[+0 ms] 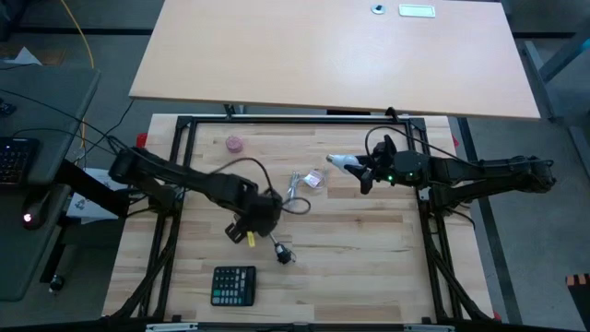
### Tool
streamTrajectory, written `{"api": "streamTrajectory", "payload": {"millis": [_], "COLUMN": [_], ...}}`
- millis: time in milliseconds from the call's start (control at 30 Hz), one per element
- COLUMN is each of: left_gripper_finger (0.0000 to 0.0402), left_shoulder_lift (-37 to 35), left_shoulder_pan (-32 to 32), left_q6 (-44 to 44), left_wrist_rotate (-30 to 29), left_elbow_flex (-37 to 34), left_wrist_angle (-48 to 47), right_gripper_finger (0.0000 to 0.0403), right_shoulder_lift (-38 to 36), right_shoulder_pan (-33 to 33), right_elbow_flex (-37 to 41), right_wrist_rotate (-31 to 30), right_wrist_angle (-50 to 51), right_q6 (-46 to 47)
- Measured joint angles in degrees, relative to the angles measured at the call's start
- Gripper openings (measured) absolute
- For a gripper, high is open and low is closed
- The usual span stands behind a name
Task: Screw lightbulb
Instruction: Put the brown lamp on the table
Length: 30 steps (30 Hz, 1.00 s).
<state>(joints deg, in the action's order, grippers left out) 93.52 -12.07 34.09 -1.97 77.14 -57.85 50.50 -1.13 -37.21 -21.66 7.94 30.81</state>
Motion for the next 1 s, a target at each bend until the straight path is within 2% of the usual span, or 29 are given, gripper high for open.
{"api": "streamTrajectory", "payload": {"millis": [267, 433, 533, 633, 800, 833, 1000], "left_gripper_finger": [0.0243, 0.0243, 0.0232, 0.0186, 0.0042, 0.0024, 0.0014], "left_shoulder_lift": [8.83, 14.22, 15.83, 15.58, 13.22, 12.65, 7.20], "left_shoulder_pan": [-1.82, -1.32, -1.72, -2.20, -2.07, -1.79, 0.95], "left_q6": [0.19, -1.83, -3.15, -2.94, -5.46, -6.41, -15.50], "left_wrist_rotate": [1.15, -0.63, -4.18, -6.09, -6.08, -6.07, -5.63], "left_elbow_flex": [-0.02, -0.06, -0.07, -0.07, -0.07, -0.07, -0.42], "left_wrist_angle": [3.22, 4.37, 4.35, 5.60, 6.26, 6.00, 6.41], "right_gripper_finger": [0.0193, 0.0193, 0.0193, 0.0193, 0.0193, 0.0193, 0.0193], "right_shoulder_lift": [0.00, 0.00, 0.00, 0.00, 0.00, 0.00, 0.00], "right_shoulder_pan": [0.00, -0.02, -0.02, 0.00, 0.00, -0.02, 0.00], "right_elbow_flex": [0.00, 0.00, 0.00, 0.00, 0.00, -0.02, -0.02], "right_wrist_rotate": [0.59, 0.58, 0.60, 0.63, 0.63, 0.65, 0.69], "right_wrist_angle": [-0.01, -0.01, -0.01, -0.01, 0.03, -0.01, -0.01], "right_q6": [-1.25, -1.28, -1.29, -1.29, -2.33, -2.66, -2.79]}}
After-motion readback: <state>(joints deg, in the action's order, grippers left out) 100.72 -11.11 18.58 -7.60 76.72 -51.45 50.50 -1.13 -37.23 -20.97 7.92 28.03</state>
